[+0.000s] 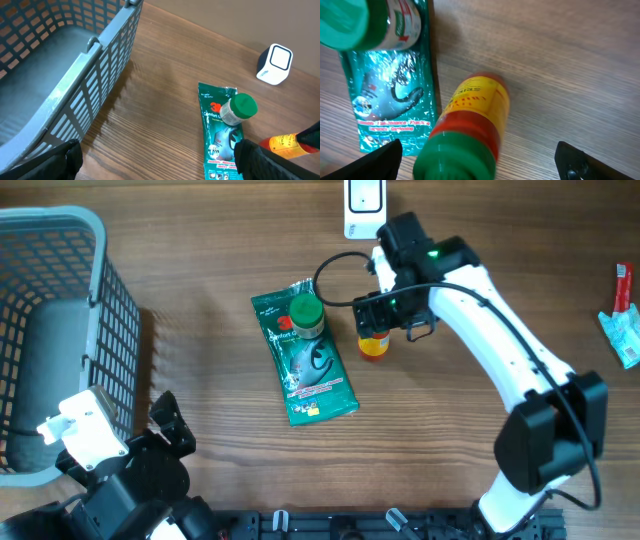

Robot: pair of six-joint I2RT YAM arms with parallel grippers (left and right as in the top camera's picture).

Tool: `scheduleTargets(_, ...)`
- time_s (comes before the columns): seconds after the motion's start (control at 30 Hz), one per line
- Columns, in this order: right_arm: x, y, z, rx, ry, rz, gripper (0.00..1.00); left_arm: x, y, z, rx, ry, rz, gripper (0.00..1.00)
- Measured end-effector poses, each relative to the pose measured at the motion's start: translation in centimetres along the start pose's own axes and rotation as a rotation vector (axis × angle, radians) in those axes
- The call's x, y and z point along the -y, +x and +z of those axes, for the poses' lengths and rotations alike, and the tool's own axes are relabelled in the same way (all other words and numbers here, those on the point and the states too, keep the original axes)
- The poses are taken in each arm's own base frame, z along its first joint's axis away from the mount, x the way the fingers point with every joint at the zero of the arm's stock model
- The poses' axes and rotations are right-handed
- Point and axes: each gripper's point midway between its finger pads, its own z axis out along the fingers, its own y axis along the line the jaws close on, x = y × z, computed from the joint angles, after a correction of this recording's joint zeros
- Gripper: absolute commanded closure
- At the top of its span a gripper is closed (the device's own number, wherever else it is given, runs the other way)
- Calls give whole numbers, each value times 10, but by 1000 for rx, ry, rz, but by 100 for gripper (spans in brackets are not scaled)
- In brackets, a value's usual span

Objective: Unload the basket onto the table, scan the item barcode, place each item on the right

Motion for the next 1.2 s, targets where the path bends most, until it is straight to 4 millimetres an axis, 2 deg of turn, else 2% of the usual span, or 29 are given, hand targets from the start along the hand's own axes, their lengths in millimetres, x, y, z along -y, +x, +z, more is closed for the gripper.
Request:
scheduleTargets(0.07, -6, 2, 8, -19, 2, -16, 11, 0, 0, 0, 0, 0, 0, 0)
scheduleTargets(0.2, -10, 6, 22, -51, 39, -32, 37, 0, 0, 0, 0, 0, 0, 0)
scheduleTargets(0.23, -9, 4, 22, -48, 48, -29, 47, 0, 0, 0, 0, 0, 0, 0)
scheduleTargets(0.33, -5, 7, 22, -63, 66, -10, 55, 0, 0, 0, 0, 0, 0, 0)
scheduleTargets(0.4, -4, 8, 21, -68, 73, 3, 64, 0, 0, 0, 0, 0, 0, 0)
scheduleTargets(0.57, -2, 20, 18, -125, 93, 58, 71, 0, 0, 0, 0, 0, 0, 0)
scheduleTargets(0.63, -1, 24, 15, -159, 104, 106, 71, 0, 0, 0, 0, 0, 0, 0)
scheduleTargets(0.77, -3, 22, -7, -178, 105, 244, 71, 0, 0, 0, 0, 0, 0, 0)
scheduleTargets(0.83, -10, 20, -20, -182, 50, 311, 73, 0, 0, 0, 0, 0, 0, 0)
scheduleTargets(0.87, -15, 22, -24, -200, 12, 340, 77, 0, 0, 0, 0, 0, 0, 0)
scheduleTargets(1.07, -37, 48, -40, -386, -146, 595, 75, 0, 0, 0, 0, 0, 0, 0)
scheduleTargets(1.2, -42, 50, -44, -431, -179, 718, 81, 0, 0, 0, 0, 0, 0, 0)
